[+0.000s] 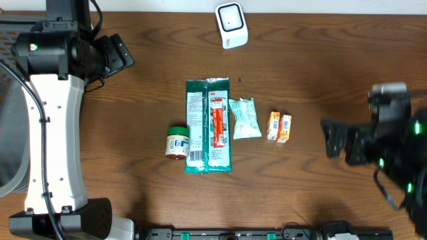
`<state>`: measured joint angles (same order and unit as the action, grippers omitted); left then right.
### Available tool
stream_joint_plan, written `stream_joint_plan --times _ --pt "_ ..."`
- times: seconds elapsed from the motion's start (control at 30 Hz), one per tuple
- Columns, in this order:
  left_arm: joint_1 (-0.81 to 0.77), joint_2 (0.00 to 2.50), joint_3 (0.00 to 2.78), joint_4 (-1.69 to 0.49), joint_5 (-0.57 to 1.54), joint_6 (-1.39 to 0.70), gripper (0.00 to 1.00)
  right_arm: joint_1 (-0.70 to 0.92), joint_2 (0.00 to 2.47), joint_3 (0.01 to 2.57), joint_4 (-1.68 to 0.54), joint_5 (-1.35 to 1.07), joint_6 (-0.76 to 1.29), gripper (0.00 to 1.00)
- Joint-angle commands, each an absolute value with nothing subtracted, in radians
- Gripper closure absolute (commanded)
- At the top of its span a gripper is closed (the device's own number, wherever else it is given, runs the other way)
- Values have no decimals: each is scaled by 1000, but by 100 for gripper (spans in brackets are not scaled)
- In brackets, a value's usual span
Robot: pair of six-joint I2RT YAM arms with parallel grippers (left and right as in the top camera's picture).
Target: Scan the item barcode
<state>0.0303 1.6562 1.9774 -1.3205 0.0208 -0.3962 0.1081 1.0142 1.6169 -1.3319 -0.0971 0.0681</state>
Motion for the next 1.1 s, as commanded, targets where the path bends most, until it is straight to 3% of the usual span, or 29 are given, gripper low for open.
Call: stream_joint_plan --times 0.0,0.13,0.17,0.2,0.4,0.67,0.87,0.93,1.07 --pt "34 1662 1986 -1323 15 -405 8 110 1117 1685 -1347 -103 75 1" --pt "34 1662 1986 -1323 15 -405 8 110 1212 1682 -1371 -286 91 1" --pt "35 1662 1986 -1323 15 -405 8 110 1230 1680 -1375 -316 91 3" --pt "34 1662 1986 -1323 15 -405 8 114 1268 1679 -1373 -383 89 13" --pt "34 1662 1986 -1323 15 -405 8 191 1385 1674 -1377 -420 89 16" --pt "35 1662 1986 -1323 15 -405 8 268 1515 1673 -1328 -401 89 2" --pt "34 1662 1986 -1323 15 -405 8 277 1556 1673 -1287 -393 89 1" --pt "34 1662 1986 -1323 15 -405 8 277 1556 1673 -1261 -395 89 4" --pt "34 1662 1986 -1323 15 -405 8 273 1558 1694 -1232 -418 102 19"
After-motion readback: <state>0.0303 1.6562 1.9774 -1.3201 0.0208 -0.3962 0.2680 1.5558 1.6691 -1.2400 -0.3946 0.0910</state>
